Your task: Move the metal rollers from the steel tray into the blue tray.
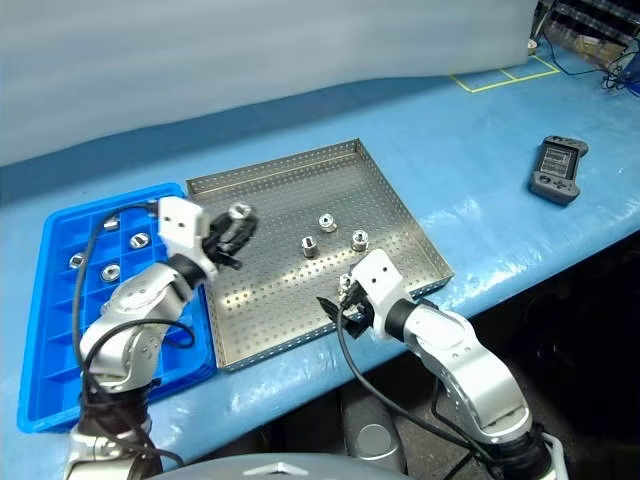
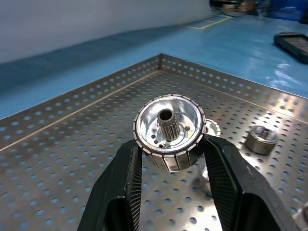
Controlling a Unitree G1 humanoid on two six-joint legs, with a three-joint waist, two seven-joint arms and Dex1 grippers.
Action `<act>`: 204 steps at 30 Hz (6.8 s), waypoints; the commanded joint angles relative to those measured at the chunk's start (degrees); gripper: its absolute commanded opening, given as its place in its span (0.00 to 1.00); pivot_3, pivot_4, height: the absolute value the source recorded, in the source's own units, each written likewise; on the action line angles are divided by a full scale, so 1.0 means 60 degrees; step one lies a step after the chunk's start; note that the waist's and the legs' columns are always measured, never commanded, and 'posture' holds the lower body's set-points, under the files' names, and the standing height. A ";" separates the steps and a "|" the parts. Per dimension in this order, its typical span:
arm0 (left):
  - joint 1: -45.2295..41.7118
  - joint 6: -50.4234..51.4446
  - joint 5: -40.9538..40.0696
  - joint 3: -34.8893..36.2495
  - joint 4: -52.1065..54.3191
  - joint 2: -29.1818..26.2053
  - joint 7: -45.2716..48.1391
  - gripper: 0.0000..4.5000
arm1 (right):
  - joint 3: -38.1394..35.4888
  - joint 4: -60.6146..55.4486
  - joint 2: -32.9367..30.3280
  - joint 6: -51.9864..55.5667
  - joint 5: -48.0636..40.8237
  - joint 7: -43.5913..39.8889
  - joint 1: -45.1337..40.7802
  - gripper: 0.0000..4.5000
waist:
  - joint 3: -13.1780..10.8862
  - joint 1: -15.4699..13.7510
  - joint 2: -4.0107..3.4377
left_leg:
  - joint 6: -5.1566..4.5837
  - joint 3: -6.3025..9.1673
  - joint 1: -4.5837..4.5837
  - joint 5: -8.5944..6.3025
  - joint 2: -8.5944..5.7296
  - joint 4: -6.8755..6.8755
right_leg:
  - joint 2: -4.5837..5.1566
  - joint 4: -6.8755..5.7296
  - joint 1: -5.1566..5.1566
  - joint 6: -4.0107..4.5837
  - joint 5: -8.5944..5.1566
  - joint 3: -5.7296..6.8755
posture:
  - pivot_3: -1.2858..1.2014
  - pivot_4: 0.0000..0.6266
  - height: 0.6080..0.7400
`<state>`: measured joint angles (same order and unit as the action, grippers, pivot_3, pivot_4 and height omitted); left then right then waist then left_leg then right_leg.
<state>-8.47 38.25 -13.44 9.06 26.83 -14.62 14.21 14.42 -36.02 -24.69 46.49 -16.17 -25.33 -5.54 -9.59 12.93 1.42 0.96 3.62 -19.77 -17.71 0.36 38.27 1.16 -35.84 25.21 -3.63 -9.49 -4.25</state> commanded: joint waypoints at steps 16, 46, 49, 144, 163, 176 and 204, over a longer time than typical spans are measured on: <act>0.4477 0.1375 0.1122 0.2368 0.4223 0.1163 -0.2631 0.36 | 0.1383 0.1370 0.0540 -0.0974 -0.0061 -0.1669 -0.1869 1.00 | 0.0002 -0.1833 0.0013 | 0.0009 0.0022 -0.0003 0.0005 -0.0003 0.0005 | 0.0018 0.0005 -0.0003 0.0063 -0.0034 0.0043 | 0.56 0.24 1.00; 0.4109 0.2074 0.0737 0.1726 0.4709 0.1404 -0.2045 0.99 | 0.1181 0.1315 0.0612 -0.0983 0.0033 -0.1518 -0.1544 1.00 | 0.0005 -0.1934 0.0014 | 0.0012 0.0034 0.0015 0.0007 0.0000 0.0002 | 0.0018 0.0000 -0.0021 0.0083 -0.0047 0.0064 | 0.54 0.24 1.00; 0.3509 0.1722 0.0201 0.1356 0.4396 0.0745 -0.1054 0.99 | 0.0576 0.1081 0.0367 -0.0862 0.0001 -0.1261 -0.1196 1.00 | 0.0005 -0.1948 0.0014 | 0.0012 0.0034 0.0011 0.0007 0.0000 0.0002 | 0.0019 0.0003 -0.0019 0.0083 -0.0047 0.0063 | 0.52 0.24 1.00; 0.3430 0.1804 0.0609 0.1233 0.2533 0.0530 -0.1737 1.00 | 0.1323 0.1217 0.0875 -0.0907 0.0044 -0.1016 -0.1338 1.00 | 0.0003 -0.1883 0.0012 | 0.0015 0.0043 0.0018 0.0008 -0.0001 -0.0006 | 0.0018 0.0002 -0.0025 0.0083 -0.0049 0.0068 | 0.52 0.24 1.00; 0.2801 -0.1346 -0.0251 -0.1102 0.2423 -0.0526 0.1348 1.00 | 0.0536 0.0446 0.0634 -0.0549 0.0173 -0.0027 -0.0624 1.00 | 0.0003 -0.1486 0.0011 | 0.0014 0.0033 0.0010 0.0008 -0.0001 -0.0008 | 0.0020 0.0006 -0.0019 0.0083 -0.0049 0.0060 | 0.47 0.24 1.00; 0.2528 -0.1754 -0.0724 -0.1973 0.1909 -0.1056 0.2497 1.00 | -0.1414 0.0834 0.1566 0.0452 0.1023 0.2672 -0.0323 1.00 | 0.0003 -0.0838 0.0008 | 0.0013 0.0015 0.0010 0.0007 0.0005 -0.0007 | 0.0010 -0.0003 -0.0011 0.0081 -0.0049 0.0040 | 0.44 0.24 1.00; 0.3003 -0.1929 -0.0946 -0.2805 0.2022 -0.1066 0.2528 1.00 | -0.1957 0.3564 0.2860 0.0858 0.1616 0.3645 -0.1970 1.00 | 0.0001 -0.0593 -0.0001 | 0.0008 0.0007 -0.0006 0.0005 0.0003 -0.0014 | 0.0007 -0.0004 0.0011 0.0068 -0.0040 0.0022 | 0.47 0.24 1.00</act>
<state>9.62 26.32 -18.38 -7.33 36.91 -20.93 29.69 2.95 -13.69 -7.56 52.76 -6.83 -3.46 -16.41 -9.58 9.38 1.42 1.01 3.66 -19.80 -17.68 0.38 38.18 1.21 -35.87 25.28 -3.22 -9.73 -4.11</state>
